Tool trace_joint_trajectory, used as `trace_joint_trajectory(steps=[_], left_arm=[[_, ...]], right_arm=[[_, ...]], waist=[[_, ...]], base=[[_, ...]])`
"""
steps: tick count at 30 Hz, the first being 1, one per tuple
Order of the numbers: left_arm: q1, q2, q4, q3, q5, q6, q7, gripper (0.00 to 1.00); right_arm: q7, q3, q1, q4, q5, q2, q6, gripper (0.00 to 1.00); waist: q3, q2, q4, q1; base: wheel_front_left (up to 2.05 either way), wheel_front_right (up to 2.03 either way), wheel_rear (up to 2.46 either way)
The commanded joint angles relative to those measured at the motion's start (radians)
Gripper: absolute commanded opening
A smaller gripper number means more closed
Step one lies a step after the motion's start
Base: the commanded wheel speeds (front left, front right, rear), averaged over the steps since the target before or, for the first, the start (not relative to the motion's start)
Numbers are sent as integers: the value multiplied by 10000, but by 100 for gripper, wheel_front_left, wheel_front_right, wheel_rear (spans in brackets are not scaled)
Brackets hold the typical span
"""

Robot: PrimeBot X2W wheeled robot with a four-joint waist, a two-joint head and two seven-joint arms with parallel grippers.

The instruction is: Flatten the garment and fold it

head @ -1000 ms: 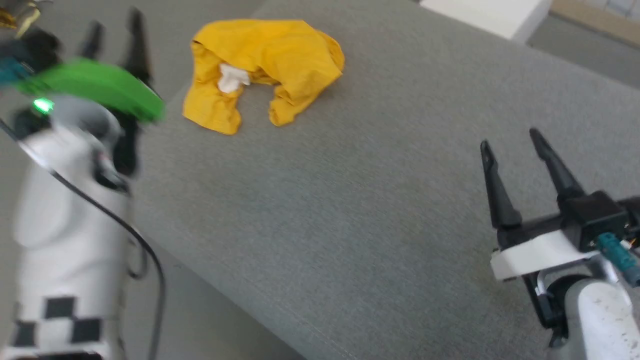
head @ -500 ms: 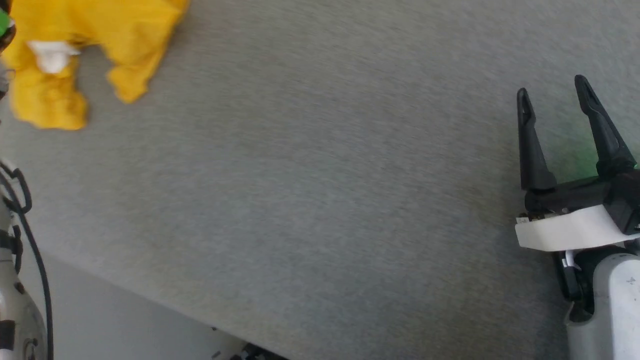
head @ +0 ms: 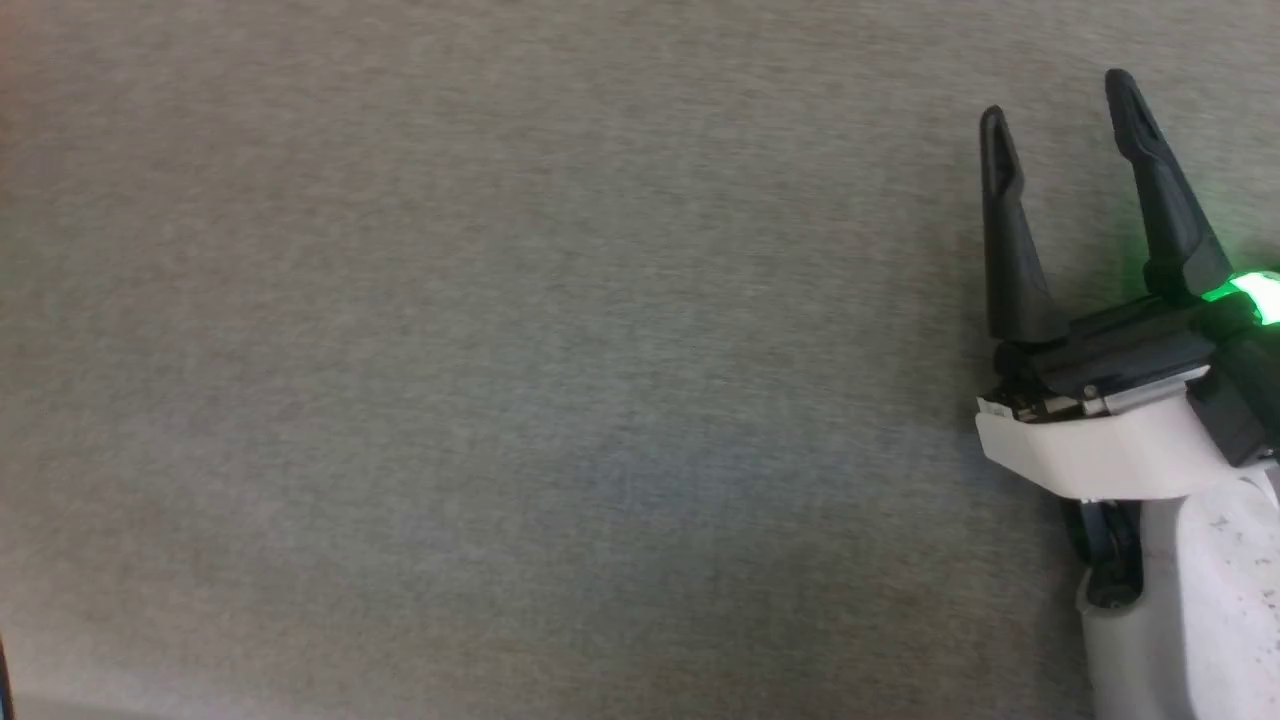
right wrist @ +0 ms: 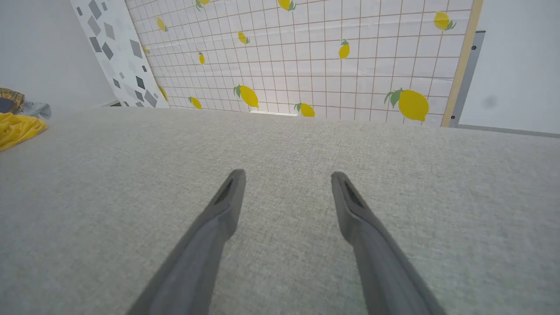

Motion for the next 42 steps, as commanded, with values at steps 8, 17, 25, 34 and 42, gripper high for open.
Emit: trace_joint_trajectory(steps=[8, 17, 25, 34, 42], left_arm=[[734, 1095, -154, -600, 2465, -107, -4616, 0], [-537, 1396, -1106, -2681, 4468, -881, -6598, 0], [-1557, -99, -2117, -4335, 4494, -1751, -5985, 0], [-1253, -2443, -2511, -5588, 3218, -2456, -5013, 0], [842, -3766, -1771, -6431, 2013, -2579, -3967, 0]], right_arm=[[-245, -284, 683, 1879, 243, -146, -29, 100], [-509, -642, 1661, 2863, 718, -59, -29, 100], [-571, -649, 2170, 3116, 1196, -55, -29, 100], [-484, -540, 2394, 3147, 1393, -54, -29, 100], [-439, -490, 2436, 3086, 1511, -53, -29, 100]], waist=[[-2501, -1, -510, 1], [-5346, -1, -945, 1], [-6627, -1, -1755, 1], [-6904, -1, -2727, 1], [-6679, -1, -3177, 1]], base=[[0, 0, 0], [0, 0, 0], [0, 0, 0], [0, 0, 0], [0, 0, 0]])
